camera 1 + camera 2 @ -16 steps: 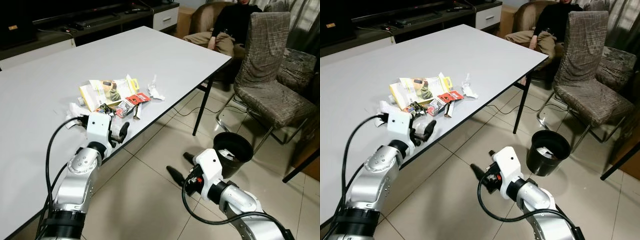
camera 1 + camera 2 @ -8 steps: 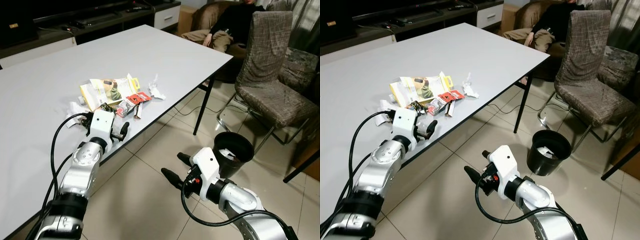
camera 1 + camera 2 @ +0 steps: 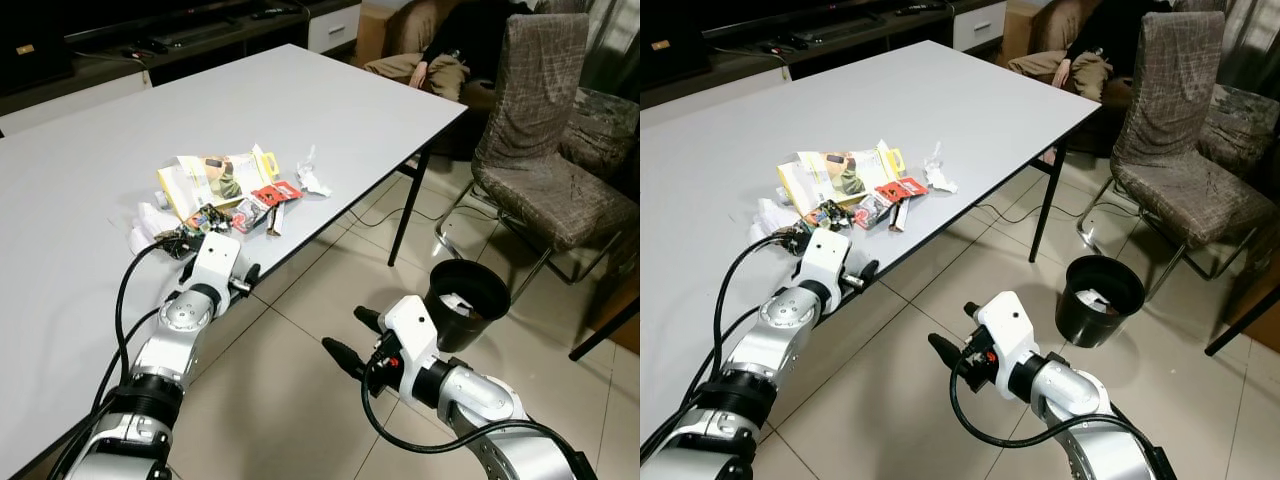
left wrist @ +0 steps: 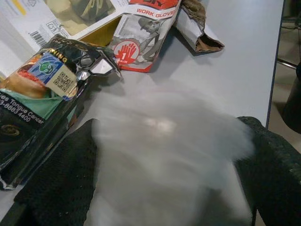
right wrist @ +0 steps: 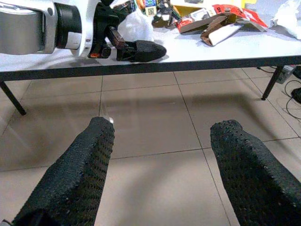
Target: Picking trash to rubbish bin
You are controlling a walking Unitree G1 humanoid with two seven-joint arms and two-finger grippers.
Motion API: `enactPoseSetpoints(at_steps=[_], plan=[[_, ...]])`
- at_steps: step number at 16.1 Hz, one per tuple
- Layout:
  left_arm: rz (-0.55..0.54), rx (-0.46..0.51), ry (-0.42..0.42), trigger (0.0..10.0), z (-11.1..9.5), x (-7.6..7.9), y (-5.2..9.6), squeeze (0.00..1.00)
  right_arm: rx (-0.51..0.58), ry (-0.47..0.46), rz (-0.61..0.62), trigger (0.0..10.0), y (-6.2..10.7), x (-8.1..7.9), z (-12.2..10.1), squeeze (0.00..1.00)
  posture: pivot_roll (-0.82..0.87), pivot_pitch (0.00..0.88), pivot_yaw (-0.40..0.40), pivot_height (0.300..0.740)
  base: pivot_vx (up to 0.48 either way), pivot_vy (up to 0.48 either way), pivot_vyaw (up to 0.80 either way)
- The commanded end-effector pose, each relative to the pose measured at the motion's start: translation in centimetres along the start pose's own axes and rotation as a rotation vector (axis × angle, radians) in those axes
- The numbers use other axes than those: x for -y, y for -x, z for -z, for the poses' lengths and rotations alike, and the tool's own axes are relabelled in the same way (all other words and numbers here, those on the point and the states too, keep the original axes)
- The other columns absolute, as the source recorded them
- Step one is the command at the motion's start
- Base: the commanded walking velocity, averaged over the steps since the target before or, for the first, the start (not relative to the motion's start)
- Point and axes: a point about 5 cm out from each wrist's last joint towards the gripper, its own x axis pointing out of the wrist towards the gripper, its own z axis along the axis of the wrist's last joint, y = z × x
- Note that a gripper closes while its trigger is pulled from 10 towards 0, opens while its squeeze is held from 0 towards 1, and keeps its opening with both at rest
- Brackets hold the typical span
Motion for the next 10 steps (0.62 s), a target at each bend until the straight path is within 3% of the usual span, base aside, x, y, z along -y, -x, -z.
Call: enactPoseSetpoints(at_steps=[1,3,4,6,7,8,10], plan=[[-0.009,0.001,-0.005,10.0,-0.23,-0.17,-0.22,0.00,-0.003,0.018,0.014,10.0,0.03,0.29,-0.31,0.00,-0.14,0.000,-0.007,0.740,0.000,0.000,0.00],[-0.014,0.003,0.005,10.0,-0.38,-0.37,-0.41,0.00,0.002,0.011,-0.001,10.0,0.00,0.18,-0.42,0.00,-0.15,0.000,-0.008,0.740,0.000,0.000,0.00],[-0.022,0.007,0.017,6.0,-0.49,-0.58,-0.51,0.00,0.001,0.015,-0.028,10.0,-0.03,-0.06,-0.48,0.00,-0.14,0.000,-0.009,0.740,0.000,0.000,0.00],[-0.016,0.008,0.011,2.9,-0.43,-0.69,-0.51,0.00,-0.001,0.032,-0.037,10.0,-0.11,-0.17,-0.52,0.00,-0.14,0.000,-0.005,0.740,0.000,0.000,0.00],[-0.015,0.008,0.006,2.5,-0.38,-0.68,-0.48,0.00,-0.001,0.032,-0.035,10.0,-0.11,-0.15,-0.51,0.00,-0.14,0.000,-0.005,0.740,0.000,0.000,0.00],[-0.015,0.010,0.014,0.0,-0.38,-0.68,-0.51,0.00,-0.001,0.032,-0.034,10.0,-0.17,-0.11,-0.52,0.00,-0.14,0.000,-0.005,0.740,0.000,0.000,0.00],[-0.005,0.014,0.017,0.0,-0.41,-0.59,-0.58,0.00,-0.002,0.033,-0.034,10.0,-0.20,-0.13,-0.48,0.00,-0.15,0.000,-0.006,0.740,0.000,0.000,0.00]])
